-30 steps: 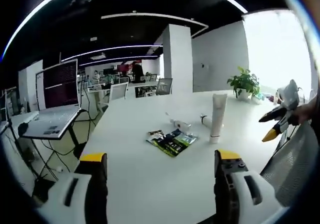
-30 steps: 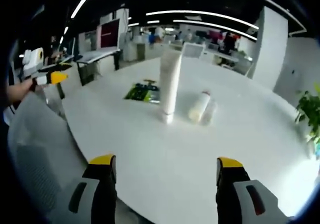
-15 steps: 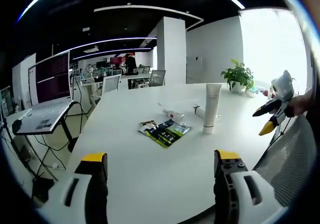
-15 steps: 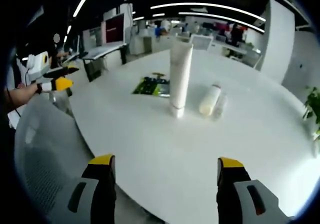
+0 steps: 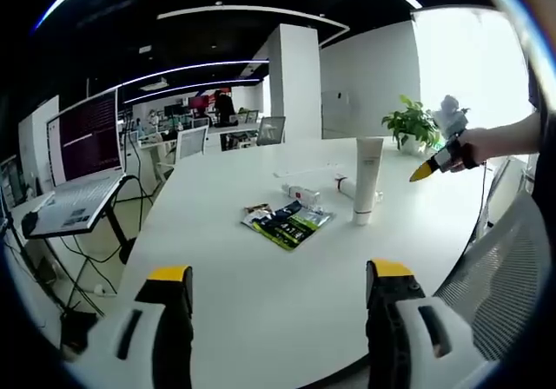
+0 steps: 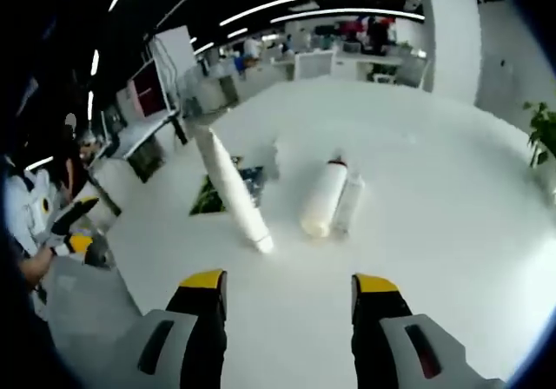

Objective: Arrange the skincare products in the storage area until every visible bottle or jar stands upright without overlapping.

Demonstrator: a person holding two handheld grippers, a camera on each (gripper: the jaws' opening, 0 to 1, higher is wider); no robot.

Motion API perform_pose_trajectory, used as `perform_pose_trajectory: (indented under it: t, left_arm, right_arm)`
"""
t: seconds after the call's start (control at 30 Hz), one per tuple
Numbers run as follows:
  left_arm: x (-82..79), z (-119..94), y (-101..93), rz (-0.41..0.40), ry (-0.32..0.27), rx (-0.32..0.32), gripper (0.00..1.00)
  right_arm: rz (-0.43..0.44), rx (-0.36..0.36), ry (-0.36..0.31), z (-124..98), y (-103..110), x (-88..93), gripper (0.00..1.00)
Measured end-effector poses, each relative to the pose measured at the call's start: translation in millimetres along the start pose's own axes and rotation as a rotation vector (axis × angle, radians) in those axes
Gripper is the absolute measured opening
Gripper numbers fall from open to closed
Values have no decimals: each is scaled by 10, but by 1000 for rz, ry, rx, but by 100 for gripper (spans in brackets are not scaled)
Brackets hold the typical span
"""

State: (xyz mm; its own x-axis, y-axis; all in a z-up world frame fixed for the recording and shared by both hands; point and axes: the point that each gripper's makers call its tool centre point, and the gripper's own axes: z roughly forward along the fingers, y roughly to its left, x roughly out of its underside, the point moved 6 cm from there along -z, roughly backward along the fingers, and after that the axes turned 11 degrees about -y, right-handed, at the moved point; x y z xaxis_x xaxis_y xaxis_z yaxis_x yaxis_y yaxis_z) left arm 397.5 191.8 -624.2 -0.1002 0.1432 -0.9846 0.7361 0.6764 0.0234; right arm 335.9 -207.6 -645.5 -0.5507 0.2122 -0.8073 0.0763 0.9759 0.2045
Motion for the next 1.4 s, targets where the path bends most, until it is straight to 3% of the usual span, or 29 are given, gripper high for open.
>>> perform_pose_trajectory:
  t: [0.3,0.37,0.5,0.77,1.0,1.4]
  left_arm:
    - [25,-3,46,23,6,-14,78]
    - [37,-7,79,18,10,-29,78]
    - [51,-14,120,7,14,-46,78]
    - [79,-33,188,13,28,-67,77]
    - [120,-50,229,29,57,-69,76]
    - [132,-60,259,33,58,-85,75]
  right_arm:
    - [-10,6,45,284,-74,-165,52]
    - [38,0,62,352,-78,-213,52]
    - [4,-2,54,533,-91,-311,50]
    - [81,-5,74,809,-147,-345,46]
    - [31,-2,91,1141,-130,-490,46]
    - [-27,77,157,1579,-216,-505,41]
